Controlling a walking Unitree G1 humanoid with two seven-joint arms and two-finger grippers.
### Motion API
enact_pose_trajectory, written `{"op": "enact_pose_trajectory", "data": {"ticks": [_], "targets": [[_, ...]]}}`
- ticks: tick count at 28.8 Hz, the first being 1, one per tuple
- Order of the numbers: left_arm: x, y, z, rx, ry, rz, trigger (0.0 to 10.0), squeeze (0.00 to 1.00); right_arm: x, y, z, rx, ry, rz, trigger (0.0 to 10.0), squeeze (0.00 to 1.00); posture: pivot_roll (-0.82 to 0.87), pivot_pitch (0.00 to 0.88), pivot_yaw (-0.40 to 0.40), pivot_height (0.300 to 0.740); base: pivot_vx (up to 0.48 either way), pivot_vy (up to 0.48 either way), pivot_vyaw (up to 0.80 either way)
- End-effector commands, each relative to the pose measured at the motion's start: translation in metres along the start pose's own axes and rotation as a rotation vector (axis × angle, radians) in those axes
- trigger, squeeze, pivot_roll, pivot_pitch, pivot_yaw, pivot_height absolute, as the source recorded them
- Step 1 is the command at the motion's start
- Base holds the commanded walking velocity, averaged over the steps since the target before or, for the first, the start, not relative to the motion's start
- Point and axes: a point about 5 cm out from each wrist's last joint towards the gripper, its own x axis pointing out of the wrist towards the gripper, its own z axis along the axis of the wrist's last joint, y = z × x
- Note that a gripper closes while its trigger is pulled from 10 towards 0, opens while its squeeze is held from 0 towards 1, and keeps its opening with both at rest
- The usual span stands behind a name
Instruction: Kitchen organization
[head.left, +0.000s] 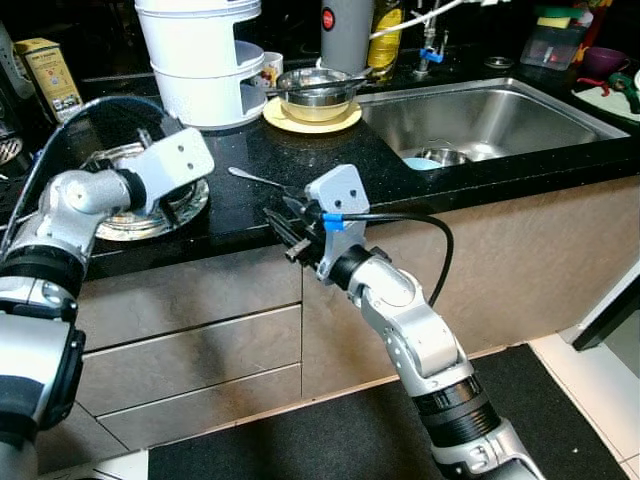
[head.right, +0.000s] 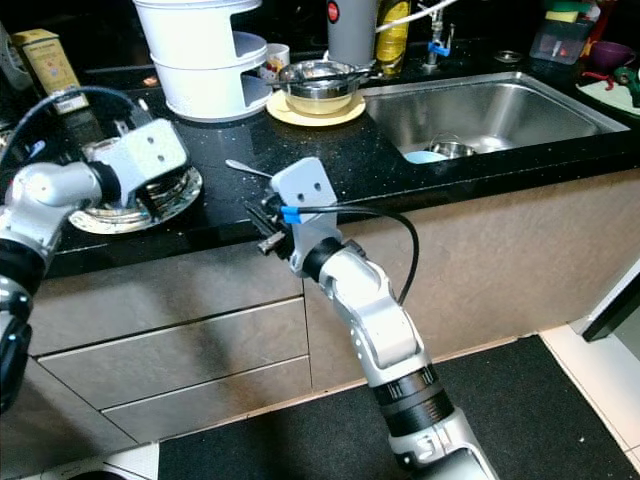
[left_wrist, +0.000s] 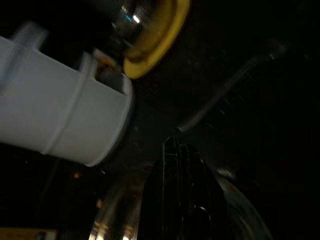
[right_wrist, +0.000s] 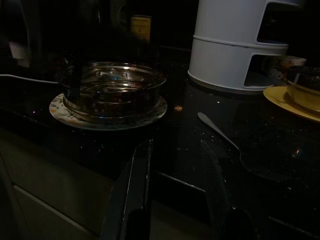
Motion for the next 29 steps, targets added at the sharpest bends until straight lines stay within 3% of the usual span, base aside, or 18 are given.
{"op": "enact_pose_trajectory", "data": {"ticks": [1,4,6,7,9,10,11,12,13,16,21,22,29], "targets": [[-0.004,0.012,0.004,-0.015,-0.017,0.022,0.0,0.00,0.002,0.000,0.005,0.005,-0.026,0.006,10.0,0.00,-0.03,0.122,0.045,0.740,0.000,0.000,0.00],[-0.004,0.022,0.014,-0.086,-0.081,0.065,0.0,0.00,0.002,0.000,0.005,0.009,-0.030,0.006,10.0,0.00,-0.03,0.123,0.046,0.740,0.000,0.000,0.00],[-0.004,0.022,0.014,-0.086,-0.081,0.065,0.0,0.00,0.002,0.000,0.005,0.009,-0.030,0.006,10.0,0.00,-0.03,0.123,0.046,0.740,0.000,0.000,0.00],[-0.005,0.033,0.022,-0.140,-0.121,0.100,0.0,0.00,0.001,0.001,0.005,0.013,-0.032,0.007,10.0,0.00,-0.03,0.123,0.046,0.740,0.000,0.000,0.00],[-0.006,0.035,0.022,-0.127,-0.101,0.089,0.0,0.00,0.001,0.001,0.005,0.015,-0.033,0.008,10.0,0.00,-0.02,0.122,0.046,0.740,0.000,0.000,0.00],[-0.007,0.032,0.017,-0.049,-0.042,0.048,2.8,0.00,0.001,0.001,0.005,0.017,-0.033,0.010,10.0,0.00,-0.02,0.122,0.046,0.740,0.000,0.000,0.00],[-0.007,0.032,0.017,-0.049,-0.042,0.048,2.8,0.00,0.001,0.001,0.005,0.017,-0.033,0.010,10.0,0.00,-0.02,0.122,0.046,0.740,0.000,0.000,0.00],[-0.009,0.028,0.011,0.004,0.007,0.015,7.1,0.00,0.001,0.001,0.005,0.019,-0.034,0.012,10.0,0.00,-0.02,0.122,0.046,0.740,0.000,0.000,0.00],[-0.011,0.025,0.005,0.007,0.032,0.004,10.0,0.00,0.001,0.002,0.005,0.022,-0.034,0.016,10.0,0.00,-0.02,0.122,0.046,0.740,0.000,0.000,0.00],[-0.013,0.021,-0.004,-0.061,0.040,0.018,10.0,0.00,0.001,0.003,0.005,0.025,-0.035,0.023,10.0,0.00,-0.02,0.120,0.045,0.740,0.000,0.000,0.00],[-0.011,0.016,-0.003,-0.097,0.016,-0.019,10.0,0.00,0.001,0.003,0.005,0.025,-0.036,0.022,10.0,0.00,-0.01,0.117,0.050,0.740,0.000,0.000,0.00],[-0.010,0.012,-0.003,-0.117,-0.001,-0.046,10.0,1.00,0.001,0.004,0.005,0.025,-0.036,0.020,10.0,0.00,-0.02,0.114,0.055,0.740,0.000,0.000,0.00],[-0.005,-0.005,-0.005,-0.194,-0.018,-0.172,10.0,1.00,0.001,0.004,0.004,0.029,-0.038,0.016,10.0,0.00,-0.01,0.109,0.058,0.740,0.000,0.000,0.00]]}}
